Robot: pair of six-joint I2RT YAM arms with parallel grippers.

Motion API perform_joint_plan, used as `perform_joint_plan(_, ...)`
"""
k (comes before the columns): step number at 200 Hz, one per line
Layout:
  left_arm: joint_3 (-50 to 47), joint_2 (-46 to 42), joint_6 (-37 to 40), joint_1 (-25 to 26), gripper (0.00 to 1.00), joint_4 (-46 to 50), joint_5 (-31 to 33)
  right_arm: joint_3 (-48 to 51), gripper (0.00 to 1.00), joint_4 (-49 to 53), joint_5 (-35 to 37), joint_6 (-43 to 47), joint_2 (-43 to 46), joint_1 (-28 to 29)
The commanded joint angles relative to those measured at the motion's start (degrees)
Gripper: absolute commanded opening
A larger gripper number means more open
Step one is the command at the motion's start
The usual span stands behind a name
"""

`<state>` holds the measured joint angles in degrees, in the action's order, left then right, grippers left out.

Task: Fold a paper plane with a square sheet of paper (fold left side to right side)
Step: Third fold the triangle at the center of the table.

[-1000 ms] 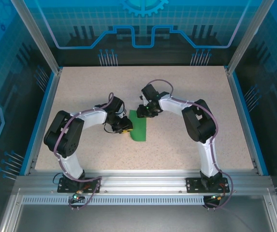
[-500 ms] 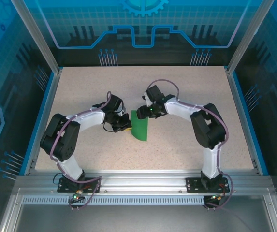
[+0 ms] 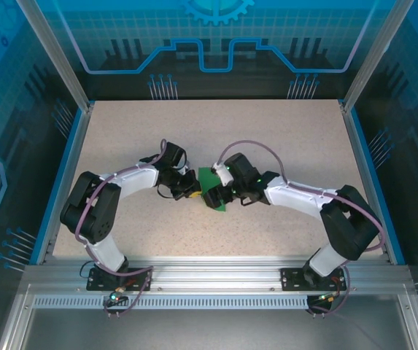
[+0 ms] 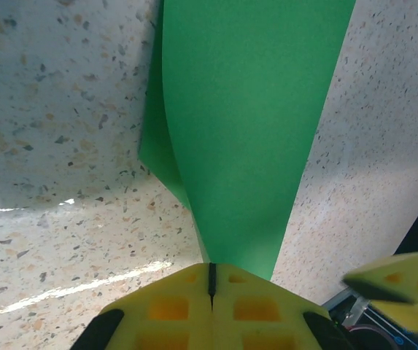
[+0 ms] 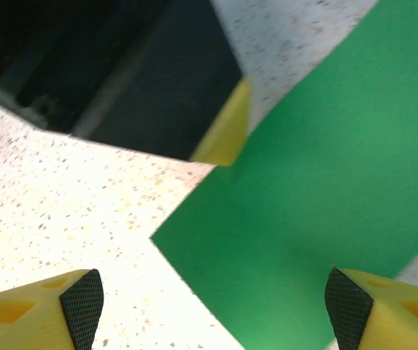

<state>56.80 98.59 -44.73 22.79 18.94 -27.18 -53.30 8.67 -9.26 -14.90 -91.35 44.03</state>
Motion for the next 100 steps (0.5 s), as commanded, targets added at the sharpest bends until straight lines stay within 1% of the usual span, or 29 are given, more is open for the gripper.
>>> perform_joint_plan(1, -0.1, -0.2, -0.5, 0.4, 0.02, 0.0, -2.0, -1.2, 0.8, -2.7, -1.0, 1.1, -2.1, 1.3)
perform_joint_plan(26, -0.1, -0.1, -0.4, 0.5, 0.02, 0.1, -2.1, -3.6, 0.72, -1.5, -1.2, 1.0, -5.3, 1.6)
perform_joint_plan(39, 0.0, -0.1, -0.4, 0.5, 0.02, 0.1, -2.1, -4.3, 0.65, -1.0, -1.4, 1.1, -6.4, 1.6)
perform_joint_plan(71, 0.1, -0.1, -0.4, 0.4, 0.02, 0.2, -2.1, -5.4, 0.47, -0.5, -1.0, 0.9, -7.6, 1.7)
perform_joint_plan(100, 0.2, -0.1, -0.1, 0.4, 0.02, 0.5, -1.7, -5.4, 0.27, 0.6, -0.3, 1.2, -7.4, 1.6)
